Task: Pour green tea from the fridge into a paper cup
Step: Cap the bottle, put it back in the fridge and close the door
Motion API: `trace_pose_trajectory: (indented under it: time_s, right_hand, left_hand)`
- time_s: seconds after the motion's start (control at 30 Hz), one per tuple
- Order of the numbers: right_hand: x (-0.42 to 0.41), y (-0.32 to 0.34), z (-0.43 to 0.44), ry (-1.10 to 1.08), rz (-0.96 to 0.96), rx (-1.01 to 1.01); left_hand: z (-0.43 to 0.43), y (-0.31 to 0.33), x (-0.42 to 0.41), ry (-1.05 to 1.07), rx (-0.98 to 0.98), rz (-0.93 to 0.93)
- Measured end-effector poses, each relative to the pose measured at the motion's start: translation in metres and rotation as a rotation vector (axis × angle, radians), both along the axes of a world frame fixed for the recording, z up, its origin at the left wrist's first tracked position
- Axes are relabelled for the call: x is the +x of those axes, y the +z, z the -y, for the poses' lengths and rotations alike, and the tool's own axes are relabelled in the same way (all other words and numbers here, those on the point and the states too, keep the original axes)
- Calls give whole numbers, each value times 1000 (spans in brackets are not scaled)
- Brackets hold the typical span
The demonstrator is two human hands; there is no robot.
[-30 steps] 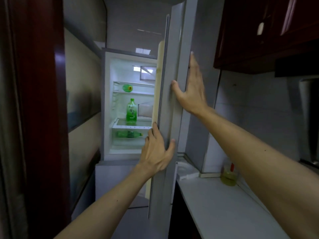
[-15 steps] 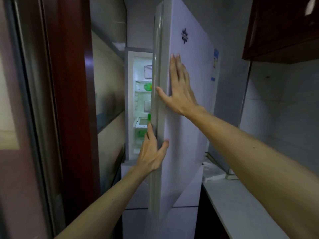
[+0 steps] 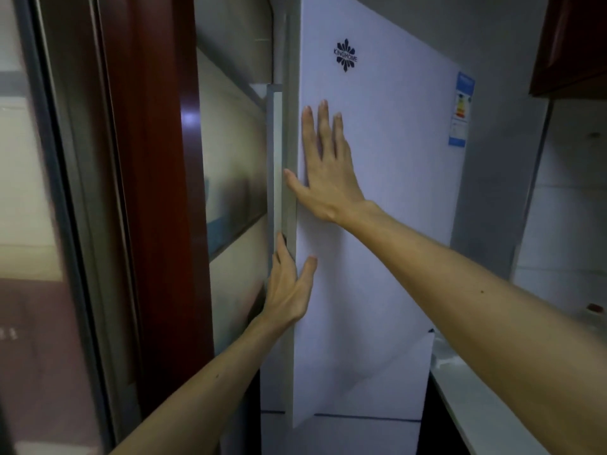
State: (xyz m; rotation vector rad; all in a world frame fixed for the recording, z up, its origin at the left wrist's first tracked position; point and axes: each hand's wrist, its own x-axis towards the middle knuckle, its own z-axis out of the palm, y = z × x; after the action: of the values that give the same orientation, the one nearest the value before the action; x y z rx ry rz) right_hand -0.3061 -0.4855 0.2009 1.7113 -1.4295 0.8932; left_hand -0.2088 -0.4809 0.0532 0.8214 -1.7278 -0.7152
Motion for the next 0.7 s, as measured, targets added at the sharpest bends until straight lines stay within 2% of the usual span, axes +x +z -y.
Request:
trace_pose_trajectory:
  time_s: [0.17,0.3,0.47,0.7]
  right_hand:
    - [2,-3,35,-25,-94,41]
    - [9,-6,63,-28,-89,24]
    - [7,-8,92,-5,-134,62]
    - [-3,-10,124,10,-246,122]
  left_hand:
    - [40,-1,1,27,54,-170]
    - [68,3,2,-9,92,-264]
    - [97,3,-7,57,140,-391]
    - [140,0,-10,83,157,-461]
